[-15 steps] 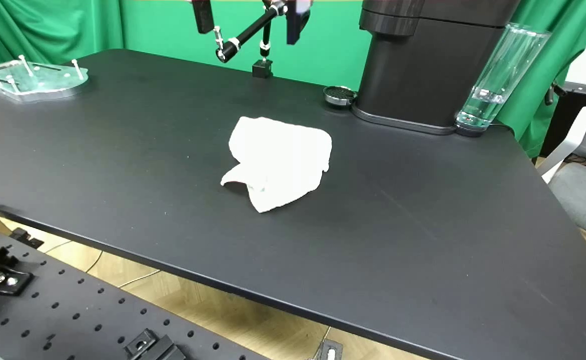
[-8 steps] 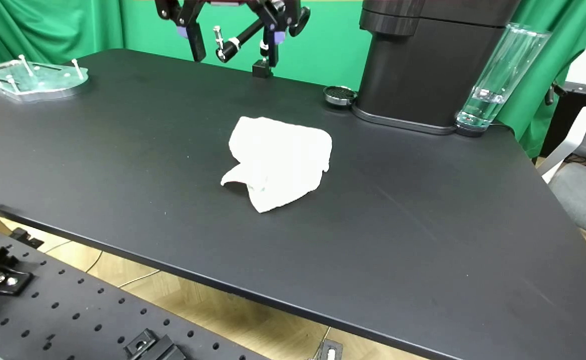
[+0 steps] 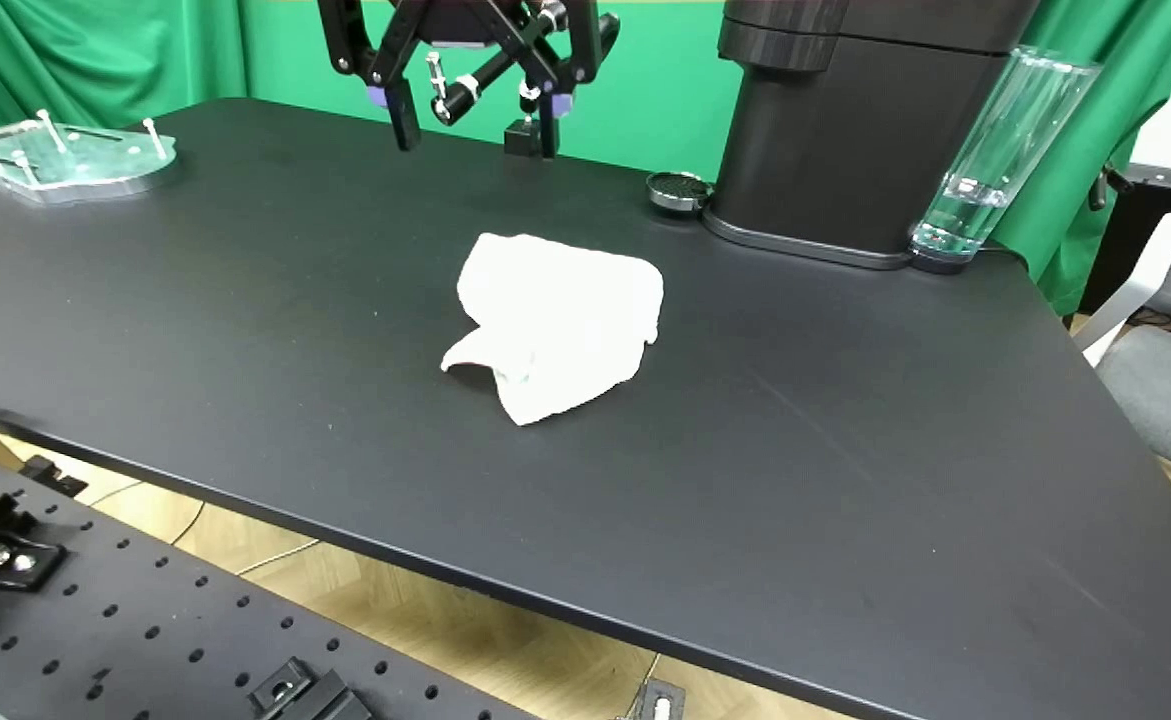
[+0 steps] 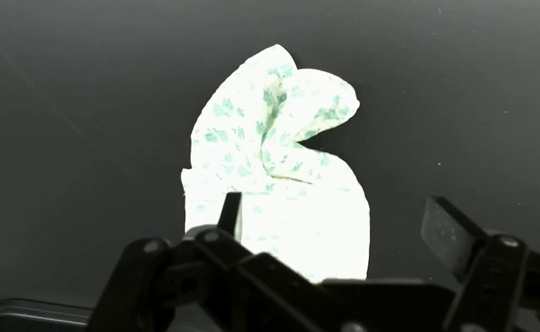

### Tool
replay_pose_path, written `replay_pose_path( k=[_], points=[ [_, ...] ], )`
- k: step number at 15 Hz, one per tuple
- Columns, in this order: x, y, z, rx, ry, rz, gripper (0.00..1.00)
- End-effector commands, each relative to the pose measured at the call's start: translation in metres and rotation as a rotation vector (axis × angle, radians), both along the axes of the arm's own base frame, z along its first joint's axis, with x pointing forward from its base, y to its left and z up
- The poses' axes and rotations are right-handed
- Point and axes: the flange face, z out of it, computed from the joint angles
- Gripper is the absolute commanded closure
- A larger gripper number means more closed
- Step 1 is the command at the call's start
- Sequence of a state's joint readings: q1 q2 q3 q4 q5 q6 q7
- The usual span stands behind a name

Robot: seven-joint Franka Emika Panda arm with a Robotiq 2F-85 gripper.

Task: Hang the white cloth on the black stand

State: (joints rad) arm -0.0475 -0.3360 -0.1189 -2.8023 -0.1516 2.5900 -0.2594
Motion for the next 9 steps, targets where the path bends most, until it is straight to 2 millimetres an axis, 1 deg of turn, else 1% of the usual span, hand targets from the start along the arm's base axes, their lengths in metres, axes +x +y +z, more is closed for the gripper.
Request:
replay_pose_path(
  k=[1,4,6,9],
  points=[
    [-0.001,-0.003,-0.021,-0.079,0.041,-0.052,0.0],
    [-0.005,-0.004,-0.047,-0.145,0.091,-0.086,0.0],
    [-0.008,-0.002,-0.064,-0.172,0.122,-0.123,0.0],
    [-0.014,0.002,-0.086,-0.198,0.16,-0.2,0.0]
  ],
)
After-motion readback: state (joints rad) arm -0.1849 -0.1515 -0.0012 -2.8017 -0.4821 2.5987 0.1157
